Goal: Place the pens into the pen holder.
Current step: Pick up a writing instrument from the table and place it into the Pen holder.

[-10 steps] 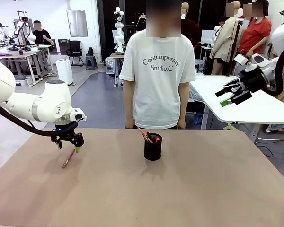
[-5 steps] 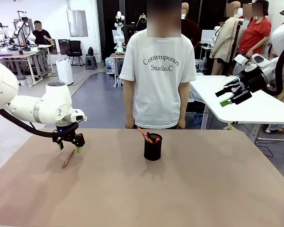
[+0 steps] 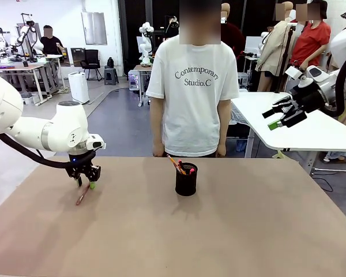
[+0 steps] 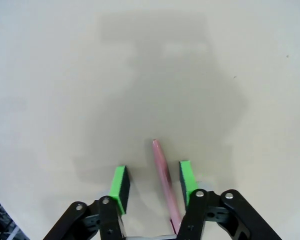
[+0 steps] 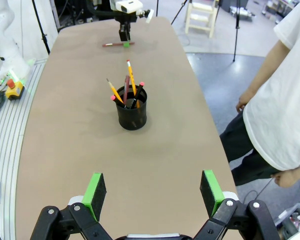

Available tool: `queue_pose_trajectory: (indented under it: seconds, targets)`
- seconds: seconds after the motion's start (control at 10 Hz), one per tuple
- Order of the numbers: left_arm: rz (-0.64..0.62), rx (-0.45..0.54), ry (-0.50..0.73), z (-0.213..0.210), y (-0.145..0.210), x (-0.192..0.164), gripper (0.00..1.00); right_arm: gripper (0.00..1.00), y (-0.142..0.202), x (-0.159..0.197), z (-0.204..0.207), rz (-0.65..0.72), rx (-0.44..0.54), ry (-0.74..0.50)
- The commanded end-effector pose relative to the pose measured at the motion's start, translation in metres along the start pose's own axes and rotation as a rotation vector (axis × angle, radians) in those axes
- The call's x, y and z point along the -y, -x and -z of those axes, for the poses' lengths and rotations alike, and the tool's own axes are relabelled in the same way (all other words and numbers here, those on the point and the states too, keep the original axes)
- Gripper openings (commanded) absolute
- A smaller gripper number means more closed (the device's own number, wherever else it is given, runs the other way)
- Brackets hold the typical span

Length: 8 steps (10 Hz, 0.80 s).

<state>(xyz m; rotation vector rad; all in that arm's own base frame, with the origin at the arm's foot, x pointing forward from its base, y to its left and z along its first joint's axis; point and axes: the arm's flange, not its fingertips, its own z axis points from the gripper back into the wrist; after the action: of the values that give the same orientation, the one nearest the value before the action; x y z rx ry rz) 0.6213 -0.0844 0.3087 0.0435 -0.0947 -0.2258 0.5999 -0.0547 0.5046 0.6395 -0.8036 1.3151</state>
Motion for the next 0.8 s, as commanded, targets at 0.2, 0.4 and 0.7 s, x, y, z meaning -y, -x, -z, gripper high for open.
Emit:
queue_pose_trajectory:
  seconds: [0.2, 0.4, 0.7]
  targets:
    - [-0.013, -0.029, -0.011, 0.002, -0.002, 0.002, 0.00, 1.00, -0.003, 0.000, 0.002, -0.002, -0.002, 0.013]
    - [0.010, -0.038, 0.023, -0.001, 0.001, 0.007, 0.00, 1.00, -0.003, 0.000, 0.002, -0.002, -0.002, 0.013]
    - [0.072, 0.027, 0.280, -0.015, 0.008, 0.005, 0.00, 1.00, -0.003, 0.000, 0.002, -0.002, -0.002, 0.013]
